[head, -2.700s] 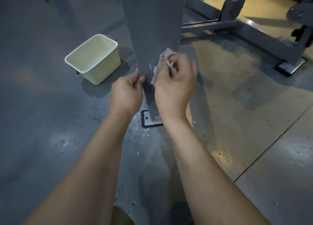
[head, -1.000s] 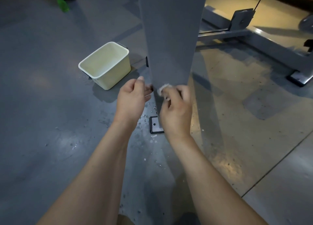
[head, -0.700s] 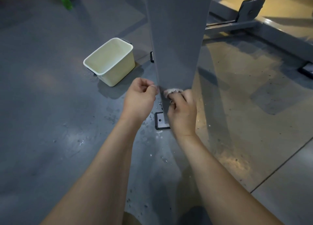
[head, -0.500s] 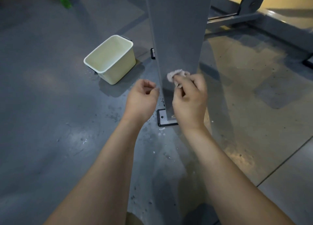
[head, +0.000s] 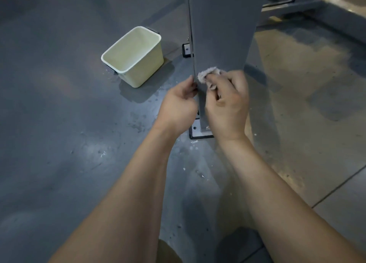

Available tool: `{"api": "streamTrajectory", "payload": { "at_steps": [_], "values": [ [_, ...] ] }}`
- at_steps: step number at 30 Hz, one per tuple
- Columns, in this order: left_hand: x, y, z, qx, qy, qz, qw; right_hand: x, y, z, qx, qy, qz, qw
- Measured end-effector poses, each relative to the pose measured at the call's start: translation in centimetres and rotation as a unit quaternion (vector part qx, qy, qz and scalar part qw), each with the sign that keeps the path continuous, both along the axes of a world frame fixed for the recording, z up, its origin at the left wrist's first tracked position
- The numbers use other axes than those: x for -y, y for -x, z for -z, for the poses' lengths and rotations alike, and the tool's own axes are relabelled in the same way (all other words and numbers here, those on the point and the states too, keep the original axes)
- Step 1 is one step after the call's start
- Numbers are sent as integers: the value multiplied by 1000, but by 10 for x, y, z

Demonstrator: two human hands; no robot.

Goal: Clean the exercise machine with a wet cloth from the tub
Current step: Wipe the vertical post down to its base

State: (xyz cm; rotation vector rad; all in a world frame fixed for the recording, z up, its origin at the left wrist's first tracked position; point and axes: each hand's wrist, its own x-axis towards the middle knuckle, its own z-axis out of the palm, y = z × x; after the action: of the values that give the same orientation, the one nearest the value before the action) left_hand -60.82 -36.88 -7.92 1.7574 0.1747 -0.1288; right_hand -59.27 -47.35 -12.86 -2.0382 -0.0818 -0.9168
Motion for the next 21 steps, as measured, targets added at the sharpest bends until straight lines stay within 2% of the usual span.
{"api": "streamTrajectory", "payload": {
  "at_steps": [3, 9, 17, 19, 21],
  "values": [
    [2, -2, 0, -3, 25, -6, 1000, 1, 2, 15, 3, 27, -4, 1000],
    [-1, -4, 2, -20, 21, -17, 999, -1, 5, 33, -48, 29, -19, 998],
    [-4, 0, 5, -12, 4, 13, 1000, 1, 0, 34, 18, 45, -15, 999],
    [-7, 0, 9, -17, -10, 16, 1000, -2, 2, 57, -11, 44, -13, 999],
    [-8, 0, 13, -33, -24, 18, 999, -4, 8, 84, -106, 2, -9, 994]
  ]
}}
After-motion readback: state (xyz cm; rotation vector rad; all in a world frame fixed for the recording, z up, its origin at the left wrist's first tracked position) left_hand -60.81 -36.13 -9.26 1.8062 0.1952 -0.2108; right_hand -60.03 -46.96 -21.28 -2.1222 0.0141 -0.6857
